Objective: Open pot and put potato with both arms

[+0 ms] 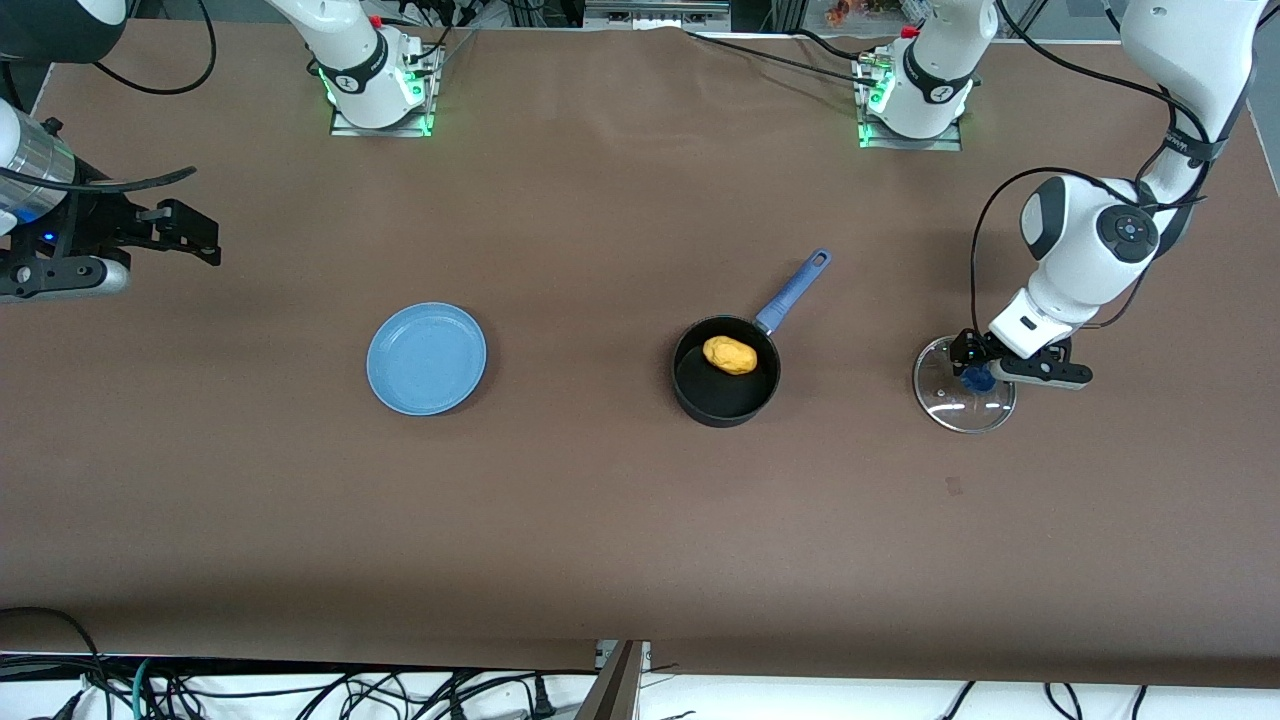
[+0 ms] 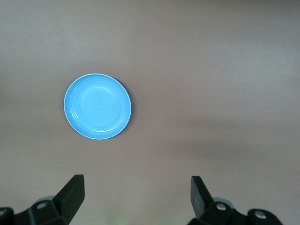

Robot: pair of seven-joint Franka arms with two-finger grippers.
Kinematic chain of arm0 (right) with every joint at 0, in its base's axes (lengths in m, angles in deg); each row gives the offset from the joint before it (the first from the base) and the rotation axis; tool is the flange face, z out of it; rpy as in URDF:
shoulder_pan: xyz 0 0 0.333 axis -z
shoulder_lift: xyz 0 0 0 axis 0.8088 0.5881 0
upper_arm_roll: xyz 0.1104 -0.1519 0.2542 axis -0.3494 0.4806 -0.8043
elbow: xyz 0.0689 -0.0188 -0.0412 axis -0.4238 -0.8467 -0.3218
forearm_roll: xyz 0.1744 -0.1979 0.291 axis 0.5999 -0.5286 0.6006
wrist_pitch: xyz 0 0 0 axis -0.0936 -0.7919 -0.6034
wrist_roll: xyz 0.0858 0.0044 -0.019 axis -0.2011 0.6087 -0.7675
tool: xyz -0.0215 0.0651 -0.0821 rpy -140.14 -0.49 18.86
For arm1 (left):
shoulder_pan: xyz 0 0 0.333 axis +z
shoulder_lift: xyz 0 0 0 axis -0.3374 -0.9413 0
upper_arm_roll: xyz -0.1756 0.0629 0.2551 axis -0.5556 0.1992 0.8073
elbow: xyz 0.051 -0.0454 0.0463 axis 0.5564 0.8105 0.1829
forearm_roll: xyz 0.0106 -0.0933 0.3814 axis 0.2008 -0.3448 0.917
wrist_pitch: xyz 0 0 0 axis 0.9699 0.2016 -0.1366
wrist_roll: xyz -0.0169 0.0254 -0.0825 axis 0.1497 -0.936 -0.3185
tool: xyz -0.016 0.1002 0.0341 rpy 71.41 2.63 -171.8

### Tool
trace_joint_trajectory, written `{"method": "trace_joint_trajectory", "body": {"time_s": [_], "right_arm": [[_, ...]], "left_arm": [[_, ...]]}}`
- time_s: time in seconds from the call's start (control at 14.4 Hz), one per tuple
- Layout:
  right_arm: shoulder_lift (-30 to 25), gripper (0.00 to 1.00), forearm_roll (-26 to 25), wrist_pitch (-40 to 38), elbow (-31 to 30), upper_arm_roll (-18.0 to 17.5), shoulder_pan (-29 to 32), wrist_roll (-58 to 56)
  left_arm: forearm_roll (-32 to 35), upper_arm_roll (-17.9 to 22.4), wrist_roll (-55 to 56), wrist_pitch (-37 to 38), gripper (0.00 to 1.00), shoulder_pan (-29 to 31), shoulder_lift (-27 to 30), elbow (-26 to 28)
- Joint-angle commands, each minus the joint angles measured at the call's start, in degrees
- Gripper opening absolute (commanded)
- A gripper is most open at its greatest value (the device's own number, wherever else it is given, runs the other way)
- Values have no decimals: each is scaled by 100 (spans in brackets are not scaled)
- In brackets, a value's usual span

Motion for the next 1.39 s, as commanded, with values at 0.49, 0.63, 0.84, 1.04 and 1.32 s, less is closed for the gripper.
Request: {"method": "trace_joint_trajectory", "body": {"time_s": [0.49, 0.63, 0.84, 1.04, 1.32], "right_arm": [[-24, 100, -63, -60, 43, -74, 52, -95], [-24, 100, -63, -60, 43, -65, 52, -103], [-24, 100, -71, -60, 43, -65, 52, -95], [-24, 100, -71, -51, 43, -65, 52, -103], [-24, 100, -63, -42, 43, -65, 52, -103]], "left_arm": [[0, -228, 188, 2132, 84, 13, 555, -1180], [-9, -431, 442, 2976, 84, 22, 599, -1733], [-18, -686, 689, 4426, 85, 22, 590, -2770], [-140, -792, 699, 5631, 87, 13, 581, -3693], [-273, -827, 707, 6346, 91, 13, 590, -4293]]}}
